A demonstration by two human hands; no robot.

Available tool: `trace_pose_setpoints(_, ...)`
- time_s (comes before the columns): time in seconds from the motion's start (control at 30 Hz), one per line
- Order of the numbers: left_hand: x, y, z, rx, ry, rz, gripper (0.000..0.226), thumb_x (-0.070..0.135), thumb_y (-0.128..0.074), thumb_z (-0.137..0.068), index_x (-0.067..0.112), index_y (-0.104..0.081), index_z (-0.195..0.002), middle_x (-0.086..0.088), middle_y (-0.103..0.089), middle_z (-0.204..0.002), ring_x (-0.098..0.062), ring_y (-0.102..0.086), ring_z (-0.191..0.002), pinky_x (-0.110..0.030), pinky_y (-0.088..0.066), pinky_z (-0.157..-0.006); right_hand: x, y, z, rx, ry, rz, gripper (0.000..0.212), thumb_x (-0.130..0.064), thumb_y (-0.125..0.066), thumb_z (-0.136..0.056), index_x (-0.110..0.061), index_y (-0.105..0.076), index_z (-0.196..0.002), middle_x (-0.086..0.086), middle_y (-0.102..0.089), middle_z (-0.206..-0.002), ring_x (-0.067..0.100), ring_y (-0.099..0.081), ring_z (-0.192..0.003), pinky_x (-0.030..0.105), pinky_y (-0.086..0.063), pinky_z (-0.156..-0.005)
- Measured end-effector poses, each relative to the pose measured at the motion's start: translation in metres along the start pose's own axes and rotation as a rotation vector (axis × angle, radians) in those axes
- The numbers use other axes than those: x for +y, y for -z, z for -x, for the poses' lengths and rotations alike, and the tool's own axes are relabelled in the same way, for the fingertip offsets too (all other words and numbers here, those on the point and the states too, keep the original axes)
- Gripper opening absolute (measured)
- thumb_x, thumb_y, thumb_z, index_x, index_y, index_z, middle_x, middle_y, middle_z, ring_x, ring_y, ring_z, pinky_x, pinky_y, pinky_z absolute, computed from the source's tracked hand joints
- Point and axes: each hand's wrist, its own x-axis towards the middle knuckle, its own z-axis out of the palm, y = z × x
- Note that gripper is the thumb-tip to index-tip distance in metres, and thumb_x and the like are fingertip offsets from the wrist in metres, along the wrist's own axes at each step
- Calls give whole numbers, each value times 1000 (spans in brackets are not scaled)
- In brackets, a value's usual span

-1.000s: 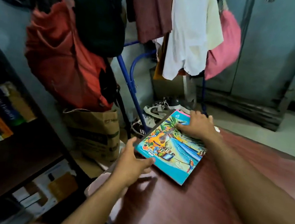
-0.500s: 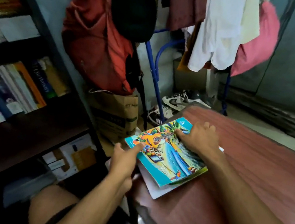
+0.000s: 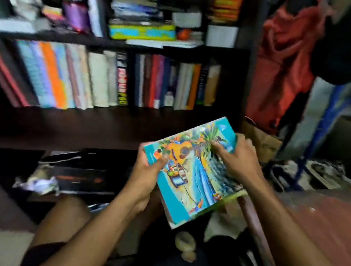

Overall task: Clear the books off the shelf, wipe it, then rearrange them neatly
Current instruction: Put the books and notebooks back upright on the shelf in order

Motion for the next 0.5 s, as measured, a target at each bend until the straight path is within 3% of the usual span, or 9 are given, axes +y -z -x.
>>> trace_pose_setpoints(0.13, 12, 73, -24, 360, -176, 243, 33, 3, -60, -99, 19, -43, -123, -6, -71, -111, -13, -72, -83, -30, -60, -71, -114, -44, -12, -87, 372, 78, 78, -60, -63, -89, -20, -39, -151, 13, -46, -142, 36, -44, -133, 46, -35, -109)
trace_pose_setpoints(0.27, 14, 121, -41, 734, -227, 380, 33, 9, -64, -99, 29, -44, -117, 3, -68, -107, -25, -70, -97, -51, -58, -88, -185, -92, 11, -220, 583, 112, 72, -59, -63, -88, -25, -42, -148, 7, -39, -147, 30, -37, -138, 44, -32, -112)
trace_pose_setpoints(0.33, 9, 136, -47, 879, -206, 421, 40, 21, -66, -98, 31, -37, -123, -4, -68, -111, -28, -71, -96, -56, -59, -85, -197, -111, 25, -321, 631, 125, 72, -56, -64, -89, -26, -39, -149, 5, -35, -150, 29, -36, -138, 45, -35, -111)
trace_pose_setpoints(0.43, -21, 159, -67, 933, -90, 323, 57, 44, -66, -95, 33, -29, -137, -16, -64, -128, -35, -71, -101, -58, -59, -86, -205, -134, 38, -439, 689, 134, 71, -55, -65, -88, -28, -39, -149, 3, -34, -150, 28, -37, -136, 47, -38, -109)
trace_pose_setpoints(0.5, -21, 147, -55, 789, -25, 195, 67, 55, -67, -91, 27, -31, -140, -12, -64, -130, -32, -69, -109, -50, -60, -89, -205, -144, 37, -477, 703, 147, 71, -56, -63, -89, -29, -37, -150, 2, -34, -151, 27, -36, -138, 47, -38, -110)
